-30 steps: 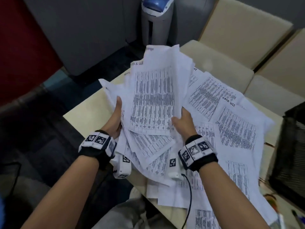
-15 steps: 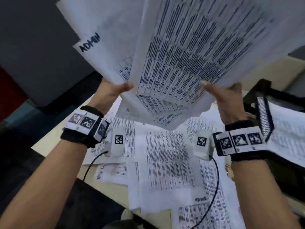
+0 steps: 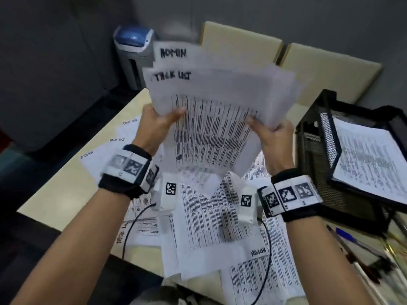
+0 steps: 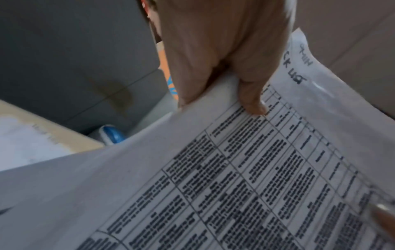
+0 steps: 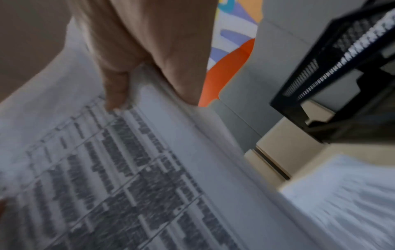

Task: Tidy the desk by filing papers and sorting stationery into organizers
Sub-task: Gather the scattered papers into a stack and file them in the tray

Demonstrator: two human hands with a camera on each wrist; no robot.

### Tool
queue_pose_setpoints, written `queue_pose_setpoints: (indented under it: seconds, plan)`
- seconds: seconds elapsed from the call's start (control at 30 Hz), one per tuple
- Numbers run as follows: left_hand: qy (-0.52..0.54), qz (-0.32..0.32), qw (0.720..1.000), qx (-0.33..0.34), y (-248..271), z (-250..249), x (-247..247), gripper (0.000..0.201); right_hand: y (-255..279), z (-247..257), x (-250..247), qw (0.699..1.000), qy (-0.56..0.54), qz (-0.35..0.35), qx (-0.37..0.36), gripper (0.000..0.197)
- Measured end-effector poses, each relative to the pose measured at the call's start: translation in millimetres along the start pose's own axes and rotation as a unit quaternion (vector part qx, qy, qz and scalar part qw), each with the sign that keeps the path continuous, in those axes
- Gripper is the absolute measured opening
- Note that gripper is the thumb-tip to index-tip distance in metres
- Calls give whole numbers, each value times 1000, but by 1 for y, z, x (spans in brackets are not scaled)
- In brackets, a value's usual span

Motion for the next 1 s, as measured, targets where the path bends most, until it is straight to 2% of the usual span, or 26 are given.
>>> queue_pose_setpoints:
  seconds: [0.03, 0.1, 0.17, 0.2, 0.23, 0.3, 0.33, 0.4, 0.43, 0.47, 0.53, 0.57, 0.6, 0.63, 0.7, 0.73, 0.77, 0.8, 0.83, 0.87, 0.9, 0.97, 1.0]
  plan:
    - [20, 2, 1000, 9, -3, -4, -6, 14, 0, 6, -3, 1000, -10, 13, -17, 27]
    - [48, 30, 998, -16, -1, 4, -17, 21, 4, -6, 2, 996, 49, 72, -3, 39]
    - [25, 89, 992, -84, 12, 31, -16, 46, 14, -41, 15, 978, 149, 131, 59, 50]
    - [0, 110, 987, -120, 21, 47, -12, 57, 21, -59, 19, 966, 189, 150, 90, 49]
    - [-27, 105, 984, -142, 28, 60, -11, 57, 27, -74, 22, 954, 223, 165, 112, 47]
    - [-60, 30, 988, -136, 30, 68, -14, 31, 33, -94, 24, 938, 270, 186, 117, 44]
    - [-66, -18, 990, -123, 27, 66, -19, 23, 34, -97, 21, 938, 271, 181, 113, 45]
    - [-42, -102, 987, -117, 20, 62, -32, 27, 33, -112, 10, 954, 224, 143, 140, 49]
    - [9, -130, 983, -126, 15, 64, -39, 30, 35, -121, 6, 961, 179, 120, 171, 51]
    - [71, -148, 977, -133, 11, 66, -46, 34, 40, -128, 7, 960, 147, 116, 208, 56]
    - [169, -158, 961, -152, 3, 81, -58, 32, 55, -137, 22, 945, 110, 155, 265, 71]
    - [188, -157, 955, -169, 0, 91, -64, 28, 61, -140, 31, 938, 107, 179, 277, 73]
    - [204, -163, 947, -187, 0, 102, -70, 29, 64, -139, 35, 932, 132, 191, 277, 67]
    - [206, -180, 938, -212, 2, 113, -77, 37, 61, -135, 34, 931, 171, 181, 266, 53]
    - [155, -235, 921, -268, 11, 130, -93, 51, 41, -121, 19, 937, 252, 114, 214, 25]
    - [71, -252, 917, -300, 20, 136, -104, 54, 27, -110, 4, 940, 280, 63, 185, 22]
    - [-67, -236, 905, -348, 28, 136, -113, 59, 13, -98, -14, 945, 289, -5, 154, 24]
    - [-192, -217, 884, -368, 37, 136, -122, 64, 1, -85, -32, 950, 273, -74, 135, 30]
    - [-312, -167, 859, -370, 40, 137, -126, 67, -6, -69, -48, 954, 242, -129, 124, 34]
    - [-368, -115, 837, -388, 46, 141, -125, 64, -12, -57, -60, 959, 200, -164, 113, 32]
    - [-394, -79, 823, -401, 50, 148, -125, 58, -17, -49, -66, 965, 162, -177, 109, 26]
    - [-379, -25, 825, -419, 61, 157, -109, 46, -21, -41, -63, 968, 150, -175, 103, 18]
    - [-352, -42, 825, -439, 68, 160, -105, 47, -21, -45, -55, 969, 154, -161, 104, 19]
Point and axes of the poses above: each hand's wrist, its own y-axis away from the middle knuckle, its own x-axis out of the palm, z = x × y, the point moved 7 cm from there along -y, towards the middle knuckle, and after that the axes turned 9 degrees about y, right-handed, at the moved point
